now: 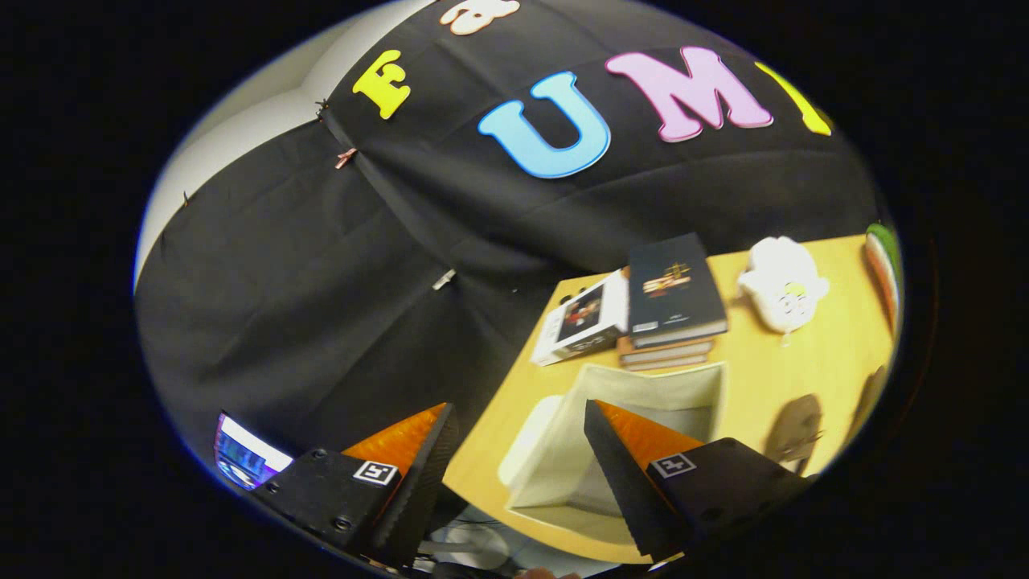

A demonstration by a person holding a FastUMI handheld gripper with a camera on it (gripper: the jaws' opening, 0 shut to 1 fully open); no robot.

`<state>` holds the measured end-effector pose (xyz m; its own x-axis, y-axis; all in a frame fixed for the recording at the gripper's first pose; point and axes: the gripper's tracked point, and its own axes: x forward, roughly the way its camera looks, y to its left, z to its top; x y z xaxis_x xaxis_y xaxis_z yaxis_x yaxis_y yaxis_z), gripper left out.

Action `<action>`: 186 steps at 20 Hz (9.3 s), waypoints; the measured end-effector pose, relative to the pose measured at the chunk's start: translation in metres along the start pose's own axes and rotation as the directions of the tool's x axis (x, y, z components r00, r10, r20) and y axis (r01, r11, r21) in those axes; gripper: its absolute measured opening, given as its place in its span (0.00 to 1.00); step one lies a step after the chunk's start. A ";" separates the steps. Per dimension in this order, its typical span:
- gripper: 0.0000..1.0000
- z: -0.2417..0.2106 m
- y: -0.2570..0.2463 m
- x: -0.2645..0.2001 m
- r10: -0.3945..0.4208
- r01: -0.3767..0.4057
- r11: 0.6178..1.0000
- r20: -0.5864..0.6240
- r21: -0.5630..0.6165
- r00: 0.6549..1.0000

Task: Open the storage box then place both shoes into the box .Put the left shoe in first, then the right shoe, with the right side of both shoes facing outward in a uniform manner.

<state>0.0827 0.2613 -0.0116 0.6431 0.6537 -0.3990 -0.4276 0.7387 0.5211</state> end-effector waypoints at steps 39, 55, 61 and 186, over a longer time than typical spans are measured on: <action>0.89 -0.175 -0.348 -0.043 -0.419 0.406 0.907 -0.352 -0.112 0.837; 0.06 -0.154 -0.317 -0.056 -0.463 0.500 0.866 -0.330 0.029 0.822; 0.06 -0.096 -0.234 -0.079 -0.444 0.478 0.868 -0.218 0.136 0.869; 0.05 -0.049 -0.094 -0.044 -0.298 0.317 0.926 -0.118 0.205 0.947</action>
<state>0.0640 0.1709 -0.0798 0.6616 0.4184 -0.6223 -0.0617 0.8575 0.5108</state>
